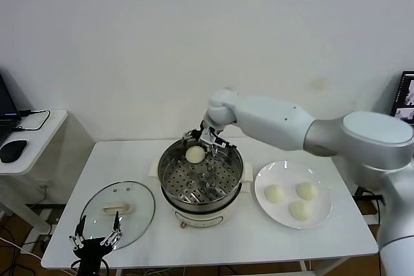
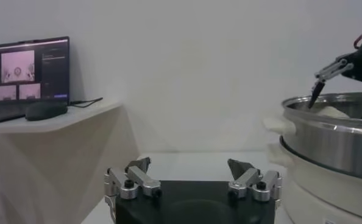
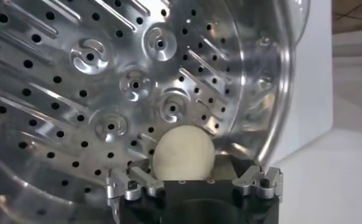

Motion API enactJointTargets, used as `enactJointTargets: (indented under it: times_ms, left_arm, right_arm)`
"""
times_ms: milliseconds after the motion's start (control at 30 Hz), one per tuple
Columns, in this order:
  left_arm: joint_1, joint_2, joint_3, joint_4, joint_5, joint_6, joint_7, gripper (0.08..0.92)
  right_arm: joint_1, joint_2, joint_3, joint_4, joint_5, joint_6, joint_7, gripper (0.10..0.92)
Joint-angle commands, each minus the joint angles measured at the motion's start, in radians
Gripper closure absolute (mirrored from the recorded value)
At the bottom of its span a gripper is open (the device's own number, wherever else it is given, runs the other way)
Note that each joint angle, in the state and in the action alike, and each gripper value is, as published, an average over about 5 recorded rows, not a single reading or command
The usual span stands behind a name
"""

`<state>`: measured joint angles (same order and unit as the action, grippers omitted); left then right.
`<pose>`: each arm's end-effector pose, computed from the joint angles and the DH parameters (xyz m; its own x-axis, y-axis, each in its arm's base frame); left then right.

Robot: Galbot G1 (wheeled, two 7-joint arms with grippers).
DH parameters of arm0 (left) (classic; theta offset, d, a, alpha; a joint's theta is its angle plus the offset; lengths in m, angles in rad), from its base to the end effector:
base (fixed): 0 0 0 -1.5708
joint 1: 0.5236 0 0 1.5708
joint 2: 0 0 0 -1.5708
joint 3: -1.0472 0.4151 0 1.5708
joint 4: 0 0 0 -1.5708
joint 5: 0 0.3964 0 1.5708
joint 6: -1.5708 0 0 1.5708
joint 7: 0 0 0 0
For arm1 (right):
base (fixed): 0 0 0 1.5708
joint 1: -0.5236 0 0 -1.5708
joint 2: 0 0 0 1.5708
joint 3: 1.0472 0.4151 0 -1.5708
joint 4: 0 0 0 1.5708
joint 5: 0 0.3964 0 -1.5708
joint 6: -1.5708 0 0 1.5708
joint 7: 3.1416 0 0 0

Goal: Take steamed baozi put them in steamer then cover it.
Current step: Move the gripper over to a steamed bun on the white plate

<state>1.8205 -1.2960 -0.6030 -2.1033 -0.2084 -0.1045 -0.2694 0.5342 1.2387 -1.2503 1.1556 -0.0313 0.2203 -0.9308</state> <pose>0.1050 0.0841 -0.3798 -0.9751 -0.1890 0.1165 -0.1800 0.9801 0.0833 0.6601 0.1484 -0.0662 -0.2715 -0.3342 0.9025 -0.4189 -0.8032 -0.4235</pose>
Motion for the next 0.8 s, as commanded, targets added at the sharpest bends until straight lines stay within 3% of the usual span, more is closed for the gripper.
enactJointTargets:
  times_ms: [33,200,433,800]
  left_arm:
    - [-0.001,0.003,0.003,-0.007,0.000,0.002,0.001,0.177]
    - [-0.001,0.014,0.002,-0.005,0.000,0.002,0.002,0.177]
    - [-0.011,0.025,0.002,0.003,-0.002,0.003,0.003,0.177]
    - [-0.015,0.020,0.002,0.021,0.002,0.006,0.004,0.177]
  right_arm:
    - [0.121,-0.278,0.036,0.238,0.201,-0.389,-0.119,0.203]
    - [0.091,-0.461,0.082,0.340,0.222,-0.531,-0.122,0.203]
    - [-0.018,-0.659,0.104,0.391,0.135,-0.548,-0.120,0.203]
    - [-0.339,-0.710,0.237,0.349,-0.015,-0.518,-0.095,0.203]
